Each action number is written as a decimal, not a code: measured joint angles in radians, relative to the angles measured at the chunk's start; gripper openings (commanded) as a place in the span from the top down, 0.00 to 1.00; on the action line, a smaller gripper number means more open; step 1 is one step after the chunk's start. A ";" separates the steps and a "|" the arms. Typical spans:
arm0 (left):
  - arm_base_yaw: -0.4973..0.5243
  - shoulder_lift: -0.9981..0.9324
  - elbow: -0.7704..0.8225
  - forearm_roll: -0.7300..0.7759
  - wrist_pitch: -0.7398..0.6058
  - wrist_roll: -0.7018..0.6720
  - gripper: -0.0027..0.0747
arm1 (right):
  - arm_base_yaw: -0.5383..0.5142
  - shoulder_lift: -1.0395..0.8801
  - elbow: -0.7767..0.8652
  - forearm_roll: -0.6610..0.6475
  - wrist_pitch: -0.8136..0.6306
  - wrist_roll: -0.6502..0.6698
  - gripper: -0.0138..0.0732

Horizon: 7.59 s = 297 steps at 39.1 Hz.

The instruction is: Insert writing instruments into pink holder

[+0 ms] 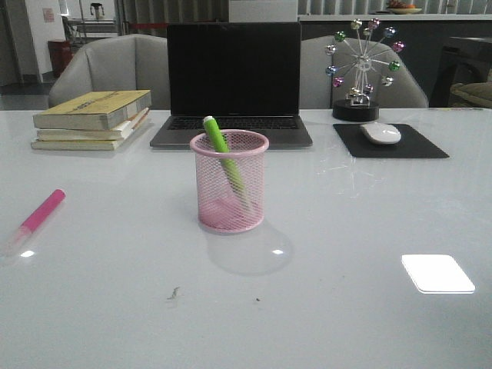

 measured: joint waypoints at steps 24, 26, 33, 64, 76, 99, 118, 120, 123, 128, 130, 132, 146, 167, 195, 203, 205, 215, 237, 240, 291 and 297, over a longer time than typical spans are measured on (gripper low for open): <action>-0.031 0.234 -0.298 -0.014 0.255 0.000 0.44 | 0.000 0.000 0.000 0.000 -0.011 0.000 0.28; -0.045 0.277 -0.330 -0.016 0.294 0.000 0.44 | 0.000 0.000 0.000 0.000 -0.012 0.000 0.28; -0.086 0.445 -0.424 -0.024 0.372 0.000 0.44 | 0.000 0.000 0.000 0.000 -0.012 0.000 0.28; -0.091 0.922 -0.659 -0.084 0.530 0.000 0.44 | 0.000 0.000 0.000 0.000 -0.014 0.000 0.28; -0.091 1.007 -0.670 -0.101 0.593 0.000 0.44 | 0.000 0.000 0.000 0.000 -0.014 0.000 0.28; -0.091 1.058 -0.670 -0.122 0.623 0.000 0.44 | 0.000 0.000 0.000 0.000 -0.014 0.000 0.28; -0.091 1.084 -0.681 -0.124 0.626 0.000 0.45 | 0.000 0.000 0.000 0.000 -0.014 0.000 0.28; -0.091 1.089 -0.685 -0.124 0.626 0.000 0.47 | 0.000 0.000 0.000 0.000 -0.014 0.000 0.28; -0.091 1.098 -0.690 -0.124 0.626 0.000 0.53 | 0.000 0.000 0.000 0.000 -0.014 0.000 0.28; -0.091 1.104 -0.697 -0.124 0.628 0.000 0.69 | 0.000 0.000 0.000 0.000 -0.014 0.000 0.28; -0.091 1.104 -0.697 -0.124 0.630 0.000 0.75 | 0.000 0.000 0.000 0.000 -0.014 0.000 0.28; -0.091 1.106 -0.697 -0.124 0.633 0.000 0.80 | 0.000 0.000 0.000 0.000 -0.014 0.000 0.28; -0.091 1.106 -0.703 -0.130 0.666 0.000 0.85 | 0.000 0.000 0.000 0.000 -0.014 0.000 0.28; -0.137 1.112 -0.833 -0.158 0.682 0.053 0.85 | 0.000 0.000 0.000 0.000 -0.014 0.000 0.28; -0.442 0.906 -0.809 -0.289 0.082 0.072 0.85 | 0.000 0.000 0.000 0.000 -0.014 0.000 0.28; -0.546 0.906 -0.696 -0.375 -0.189 0.065 0.85 | 0.000 0.000 0.000 0.000 -0.014 0.000 0.28; -0.583 0.906 -0.671 -0.380 -0.239 0.055 0.85 | 0.000 0.000 0.000 0.000 -0.014 0.000 0.28; -0.705 0.906 -0.550 -0.454 -0.486 0.047 0.85 | 0.000 0.000 0.000 0.000 -0.014 0.000 0.28; -0.711 1.045 -0.458 -0.515 -0.717 0.044 0.85 | 0.000 0.000 0.000 0.000 -0.014 0.000 0.28; -0.711 1.058 -0.456 -0.515 -0.751 0.044 0.85 | 0.000 0.000 0.000 0.000 -0.014 0.000 0.28; -0.710 0.632 -0.293 -0.722 -0.830 0.555 0.56 | 0.000 0.000 0.000 0.000 -0.016 0.000 0.28; -0.673 0.467 -0.275 -0.850 -0.797 0.753 0.56 | 0.000 0.000 0.000 0.000 -0.016 0.000 0.28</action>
